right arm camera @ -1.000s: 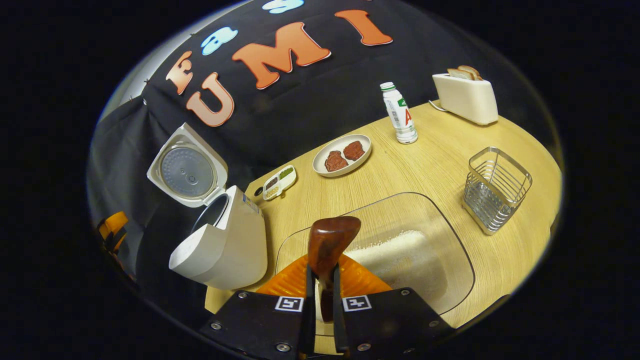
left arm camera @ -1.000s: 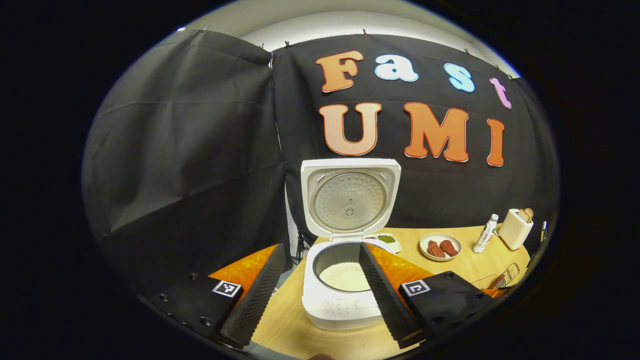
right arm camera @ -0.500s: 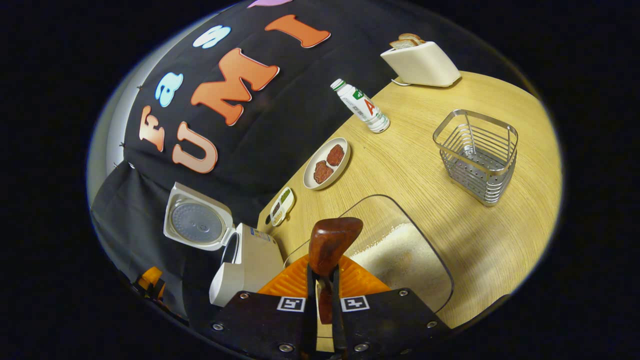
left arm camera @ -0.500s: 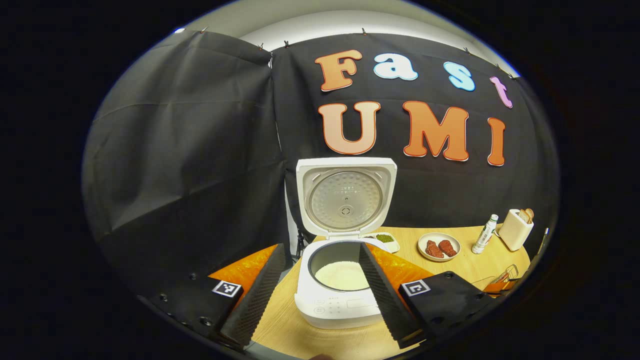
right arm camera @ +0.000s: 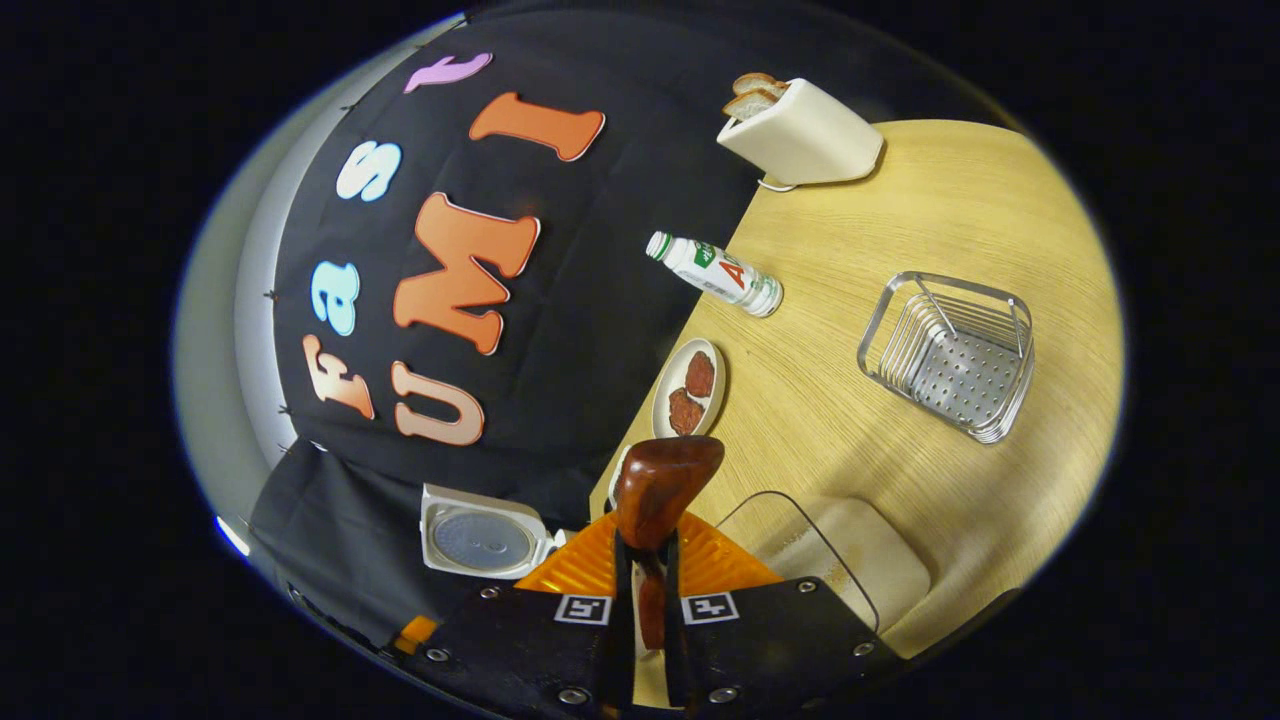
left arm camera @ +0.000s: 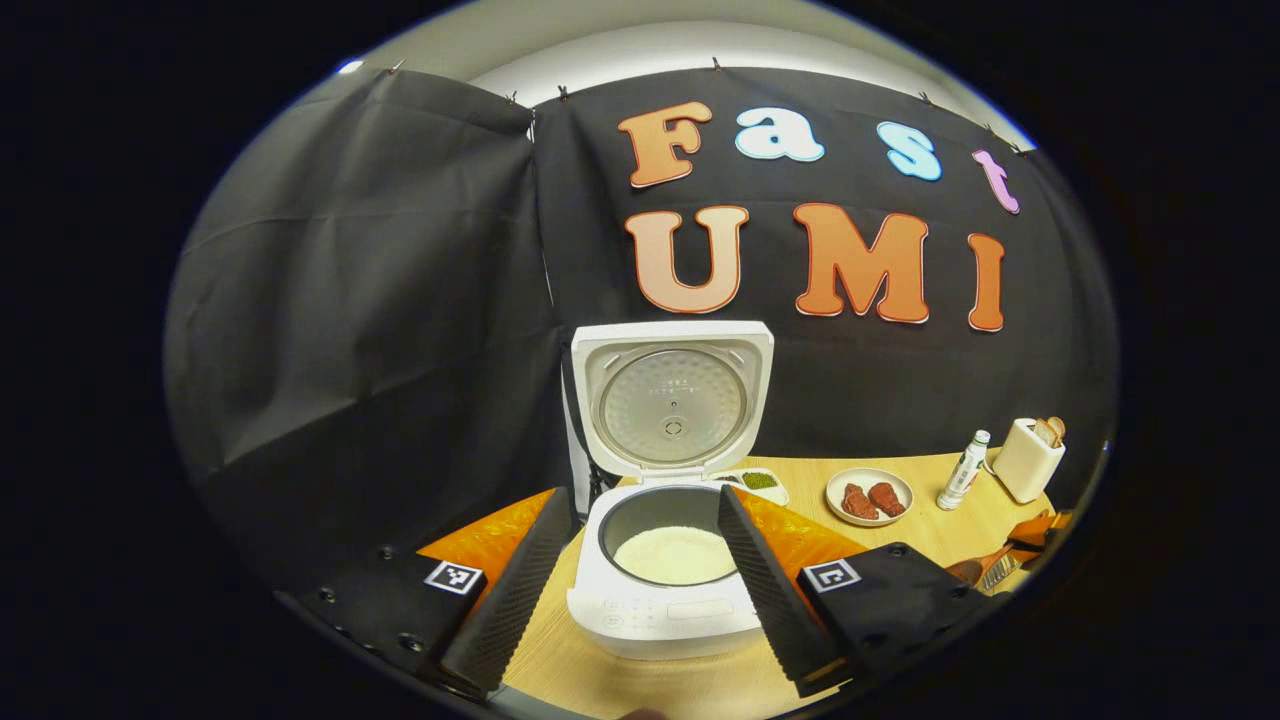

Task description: Close the left gripper, press the button to open the rice cooker; take a wooden spoon from the chopstick holder with the right hand, scoop a spoonful of rice and pour it into the rice cooker, then put the wooden spoon back into the chopstick holder.

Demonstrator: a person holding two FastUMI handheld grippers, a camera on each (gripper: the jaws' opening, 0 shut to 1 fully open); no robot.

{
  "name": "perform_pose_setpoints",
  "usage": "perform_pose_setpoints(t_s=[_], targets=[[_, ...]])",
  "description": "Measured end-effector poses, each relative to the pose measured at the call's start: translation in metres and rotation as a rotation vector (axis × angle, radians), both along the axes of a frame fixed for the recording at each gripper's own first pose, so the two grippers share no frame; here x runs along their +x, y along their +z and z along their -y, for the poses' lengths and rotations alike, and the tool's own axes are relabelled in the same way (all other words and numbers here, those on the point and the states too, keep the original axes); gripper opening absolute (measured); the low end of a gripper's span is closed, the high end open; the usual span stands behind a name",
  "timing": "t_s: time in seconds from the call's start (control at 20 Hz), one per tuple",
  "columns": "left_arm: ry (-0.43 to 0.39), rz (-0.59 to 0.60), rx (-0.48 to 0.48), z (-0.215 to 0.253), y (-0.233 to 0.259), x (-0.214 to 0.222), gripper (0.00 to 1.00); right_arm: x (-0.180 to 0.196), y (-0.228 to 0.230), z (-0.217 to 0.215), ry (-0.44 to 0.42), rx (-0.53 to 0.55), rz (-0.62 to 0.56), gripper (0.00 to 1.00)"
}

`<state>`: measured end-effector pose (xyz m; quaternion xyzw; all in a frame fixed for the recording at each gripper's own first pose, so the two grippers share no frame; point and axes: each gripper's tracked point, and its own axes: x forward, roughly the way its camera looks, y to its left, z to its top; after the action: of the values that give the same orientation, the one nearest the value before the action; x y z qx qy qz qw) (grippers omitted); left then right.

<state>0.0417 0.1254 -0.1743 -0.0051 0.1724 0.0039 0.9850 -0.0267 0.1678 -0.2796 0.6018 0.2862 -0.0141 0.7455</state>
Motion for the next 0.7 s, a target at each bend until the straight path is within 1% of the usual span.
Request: perform_pose_setpoints(t_s=[0.05,0.1,0.15,0.25,0.3,0.45,0.5,0.6,0.65,0.7], targets=[[0.0,0.0,-0.002,0.001,0.001,0.0,1.0,0.003,0.007,-0.001,-0.013,0.029,0.01,0.11],[0.002,0.001,-0.004,0.001,0.001,-0.001,0.99,0.008,0.017,-0.003,-0.025,0.068,0.024,0.07],[0.004,0.002,-0.008,0.001,0.001,0.0,1.0,0.011,0.027,-0.004,-0.036,0.106,0.036,0.11],[0.009,0.006,-0.014,-0.001,0.001,-0.003,1.0,0.019,0.043,-0.012,-0.049,0.171,0.059,0.11],[0.013,0.007,-0.016,-0.003,0.001,-0.004,0.99,0.024,0.05,-0.017,-0.049,0.192,0.069,0.11],[0.028,0.01,-0.022,-0.013,0.001,-0.005,0.99,0.037,0.074,-0.034,-0.05,0.256,0.096,0.11],[0.034,0.01,-0.025,-0.018,0.0,-0.006,0.99,0.042,0.082,-0.041,-0.047,0.287,0.104,0.11],[0.05,0.011,-0.026,-0.028,-0.002,-0.008,0.99,0.054,0.103,-0.054,-0.064,0.382,0.123,0.11],[0.063,0.016,-0.017,-0.036,-0.001,-0.01,1.0,0.06,0.112,-0.06,-0.072,0.42,0.134,0.11],[0.072,0.021,-0.011,-0.042,-0.001,-0.012,1.0,0.066,0.119,-0.067,-0.066,0.43,0.14,0.11]])
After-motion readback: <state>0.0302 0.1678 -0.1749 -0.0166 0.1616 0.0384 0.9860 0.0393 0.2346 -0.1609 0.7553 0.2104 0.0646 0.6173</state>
